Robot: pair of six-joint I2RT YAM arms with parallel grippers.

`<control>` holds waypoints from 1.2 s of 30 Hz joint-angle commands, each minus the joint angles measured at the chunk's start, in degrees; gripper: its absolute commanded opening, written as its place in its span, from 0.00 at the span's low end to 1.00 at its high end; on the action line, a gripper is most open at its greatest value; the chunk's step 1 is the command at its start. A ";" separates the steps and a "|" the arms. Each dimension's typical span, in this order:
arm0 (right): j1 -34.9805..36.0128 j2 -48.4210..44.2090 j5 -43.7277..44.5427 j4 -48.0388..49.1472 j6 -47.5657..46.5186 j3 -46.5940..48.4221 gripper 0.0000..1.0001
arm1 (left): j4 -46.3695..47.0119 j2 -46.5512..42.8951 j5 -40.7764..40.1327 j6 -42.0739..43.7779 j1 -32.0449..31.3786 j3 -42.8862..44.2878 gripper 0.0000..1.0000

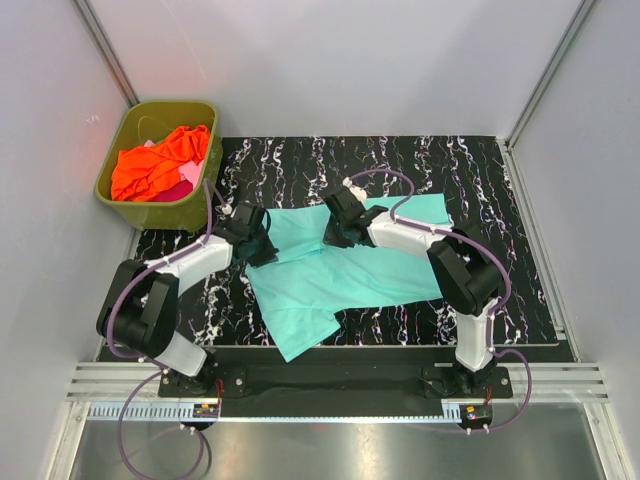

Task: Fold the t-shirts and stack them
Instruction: Fold the tshirt

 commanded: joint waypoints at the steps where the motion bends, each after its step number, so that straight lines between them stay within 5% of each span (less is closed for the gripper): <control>1: -0.76 -1.18 -1.89 0.08 -5.46 3.24 0.00 | -0.35 -2.69 -3.26 1.14 -0.45 0.49 0.00; 4: -0.68 -0.82 -4.62 -0.71 -6.45 4.83 0.06 | -1.40 -2.96 -3.70 1.23 -0.72 0.22 0.07; 7: -0.68 -1.26 -5.50 -4.48 -5.66 6.32 0.27 | -3.77 -3.04 -2.92 2.10 -0.72 1.10 0.34; 10: -0.85 -2.58 -5.60 -5.98 -4.51 6.50 0.37 | -4.74 -5.93 -3.70 5.00 -0.63 3.38 0.46; 19: -1.91 1.98 -10.49 -6.42 -5.65 11.06 0.47 | -6.94 6.42 2.00 15.72 5.96 19.10 0.46; 31: -1.91 6.03 -11.92 -5.73 -3.45 10.02 0.54 | -7.74 16.38 -3.53 14.76 6.05 20.61 0.47; 34: -1.91 7.34 -11.48 -5.02 -4.68 10.19 0.50 | -8.43 18.57 -5.63 14.59 6.31 21.23 0.43; 36: -2.26 7.26 -10.35 -5.37 -5.91 9.67 0.29 | -9.05 19.80 -6.51 14.33 6.66 21.58 0.38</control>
